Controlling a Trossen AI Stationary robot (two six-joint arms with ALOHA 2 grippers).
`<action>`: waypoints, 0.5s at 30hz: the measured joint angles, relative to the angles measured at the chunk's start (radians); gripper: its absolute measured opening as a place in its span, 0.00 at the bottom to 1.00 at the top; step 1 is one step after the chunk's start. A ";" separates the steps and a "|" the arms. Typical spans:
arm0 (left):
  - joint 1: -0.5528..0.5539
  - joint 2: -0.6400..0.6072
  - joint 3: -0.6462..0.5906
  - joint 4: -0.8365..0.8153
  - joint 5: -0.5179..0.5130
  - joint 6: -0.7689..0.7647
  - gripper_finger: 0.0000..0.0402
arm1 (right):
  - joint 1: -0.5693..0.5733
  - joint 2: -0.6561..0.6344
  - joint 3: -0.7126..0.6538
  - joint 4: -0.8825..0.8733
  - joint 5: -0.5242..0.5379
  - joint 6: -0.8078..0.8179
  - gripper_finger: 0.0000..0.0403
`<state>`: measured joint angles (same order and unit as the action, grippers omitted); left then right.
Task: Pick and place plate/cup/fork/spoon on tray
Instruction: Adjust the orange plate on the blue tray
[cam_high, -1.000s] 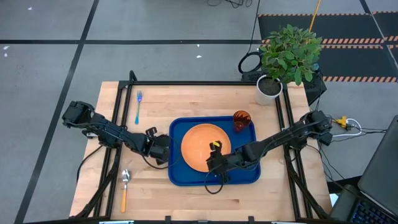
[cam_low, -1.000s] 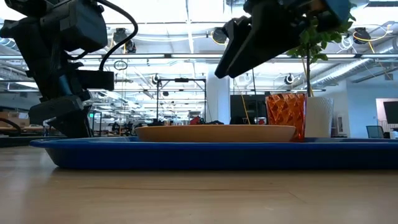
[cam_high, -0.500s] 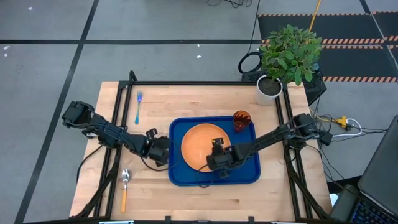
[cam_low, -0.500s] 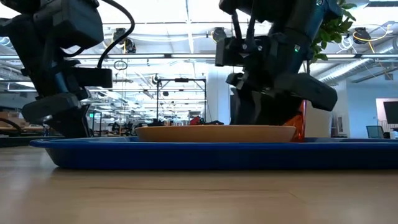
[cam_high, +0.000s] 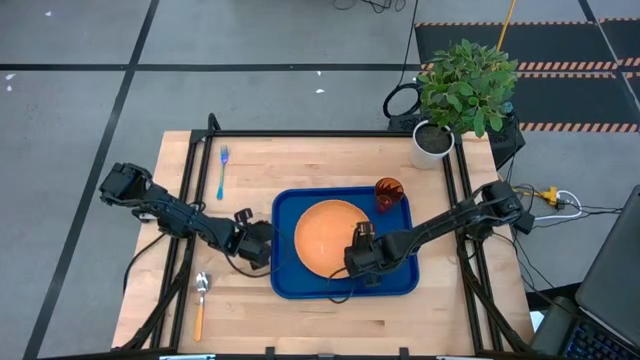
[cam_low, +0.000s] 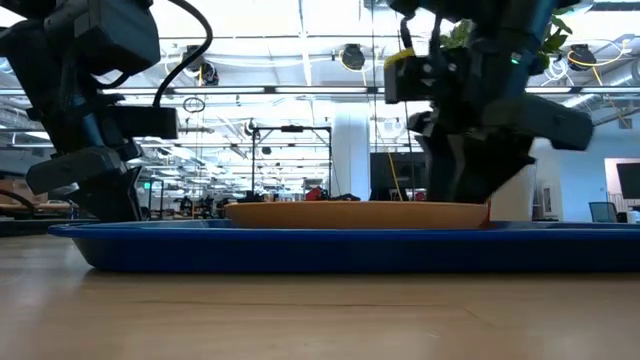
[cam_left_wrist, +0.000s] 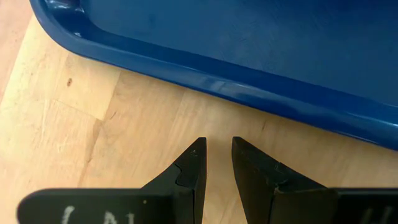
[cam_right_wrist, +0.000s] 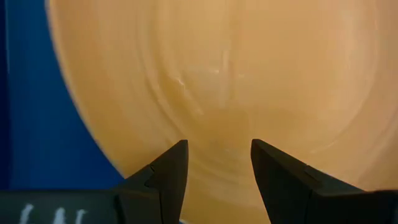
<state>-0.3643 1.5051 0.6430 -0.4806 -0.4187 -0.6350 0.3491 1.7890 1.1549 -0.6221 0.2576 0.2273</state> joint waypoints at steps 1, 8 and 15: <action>0.000 0.000 0.000 -0.001 0.000 -0.002 0.20 | 0.006 0.001 -0.008 -0.007 -0.001 0.012 0.42; 0.000 0.000 0.000 -0.002 0.000 -0.003 0.20 | 0.038 0.000 -0.047 -0.028 -0.001 0.084 0.42; 0.000 0.000 0.000 -0.001 -0.001 -0.003 0.20 | 0.052 -0.028 -0.050 -0.048 -0.001 0.086 0.42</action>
<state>-0.3645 1.5051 0.6430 -0.4820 -0.4194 -0.6384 0.4011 1.7607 1.1050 -0.6705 0.2570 0.3129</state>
